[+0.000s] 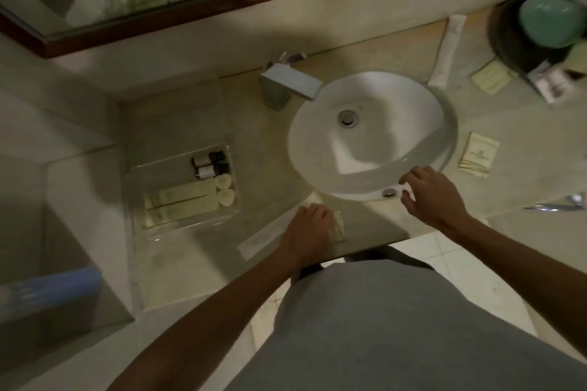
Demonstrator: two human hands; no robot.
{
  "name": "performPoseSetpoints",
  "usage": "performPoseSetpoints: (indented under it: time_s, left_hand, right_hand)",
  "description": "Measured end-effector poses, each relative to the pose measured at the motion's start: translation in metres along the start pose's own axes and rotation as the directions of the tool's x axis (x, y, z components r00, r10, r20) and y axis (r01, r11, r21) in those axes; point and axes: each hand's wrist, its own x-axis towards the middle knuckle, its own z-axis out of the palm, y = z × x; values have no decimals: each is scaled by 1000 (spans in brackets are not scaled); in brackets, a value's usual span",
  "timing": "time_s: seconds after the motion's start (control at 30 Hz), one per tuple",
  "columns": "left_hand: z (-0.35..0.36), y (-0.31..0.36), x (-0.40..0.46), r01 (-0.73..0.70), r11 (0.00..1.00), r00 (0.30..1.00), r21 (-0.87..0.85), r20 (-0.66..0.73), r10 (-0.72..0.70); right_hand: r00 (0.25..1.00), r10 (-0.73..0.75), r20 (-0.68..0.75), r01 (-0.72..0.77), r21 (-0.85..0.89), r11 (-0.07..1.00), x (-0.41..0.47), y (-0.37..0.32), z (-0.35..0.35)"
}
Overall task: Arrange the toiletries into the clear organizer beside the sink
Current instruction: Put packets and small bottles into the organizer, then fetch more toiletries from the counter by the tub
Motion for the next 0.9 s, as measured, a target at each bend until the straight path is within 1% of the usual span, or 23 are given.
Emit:
performPoseSetpoints:
  time_s: [0.07, 0.13, 0.17, 0.2, 0.27, 0.3, 0.37, 0.43, 0.47, 0.5, 0.57, 0.6, 0.63, 0.7, 0.73, 0.77, 0.8, 0.83, 0.9]
  left_hand:
    - [4, 1, 4, -75, 997, 997, -2, -2, 75]
    - [1, 0, 3, -155, 988, 985, -12, -72, 154]
    - [0, 1, 2, -145, 989, 982, -9, -124, 143]
    - [-2, 4, 0, -96, 995, 983, -28, -161, 90]
    - [1, 10, -6, 50, 993, 981, -104, -183, -69]
    - [3, 13, -11, 120, 985, 977, -120, -163, -139]
    - [10, 20, -18, 211, 970, 972, -122, -82, -222]
    - [21, 22, -23, 179, 979, 982, -100, -46, -185]
    - [23, 22, -24, 141, 985, 988, -102, -40, -146]
    - [23, 22, -24, 109, 986, 993, -122, -35, -114]
    - [17, 24, -23, 110, 986, 991, -128, -67, -119]
    - [12, 28, -23, 162, 981, 979, -102, -106, -173]
    - [8, 33, -22, 265, 960, 953, -88, -127, -275]
    - [4, 43, -16, 489, 865, 861, -115, -91, -500]
    - [6, 47, -15, 554, 817, 820, -159, -62, -569]
    - [9, 51, -14, 582, 788, 800, -200, -30, -599]
    - [12, 54, -13, 582, 780, 801, -229, -5, -599]
    - [12, 56, -12, 564, 784, 814, -258, 12, -581]
    - [11, 58, -10, 515, 798, 842, -314, 12, -539]
  right_hand:
    - [995, 97, -23, -96, 9, 995, 0, 35, -6]
    - [985, 172, -25, -171, 10, 985, 3, 72, -10]
    - [980, 199, -26, -199, 13, 980, 4, 92, -12]
    - [975, 219, -31, -219, 18, 976, 7, 110, -14]
    - [976, 217, -13, -217, -7, 976, 16, 147, -15]
    - [982, 187, 29, -186, -41, 982, 21, 164, -15]
    - [983, 76, 170, -51, -144, 988, 30, 193, -13]
    - [954, -38, 298, 111, -232, 966, 35, 214, -11]
    - [941, -79, 331, 167, -248, 954, 36, 222, -10]
    - [934, -112, 339, 204, -249, 947, 37, 227, -9]
    - [930, -164, 329, 248, -232, 941, 42, 233, -11]
    - [925, -188, 332, 268, -216, 939, 46, 235, -13]
    - [917, -215, 337, 292, -196, 936, 49, 237, -16]
    - [906, -254, 338, 319, -153, 936, 52, 238, -19]
    - [904, -265, 336, 322, -127, 938, 50, 235, -19]
    - [903, -279, 325, 326, -98, 940, 47, 230, -17]
    - [902, -296, 313, 332, -68, 941, 42, 221, -13]
    - [897, -319, 306, 346, -38, 937, 36, 208, -9]
    - [860, -401, 314, 424, -3, 906, 24, 172, 1]
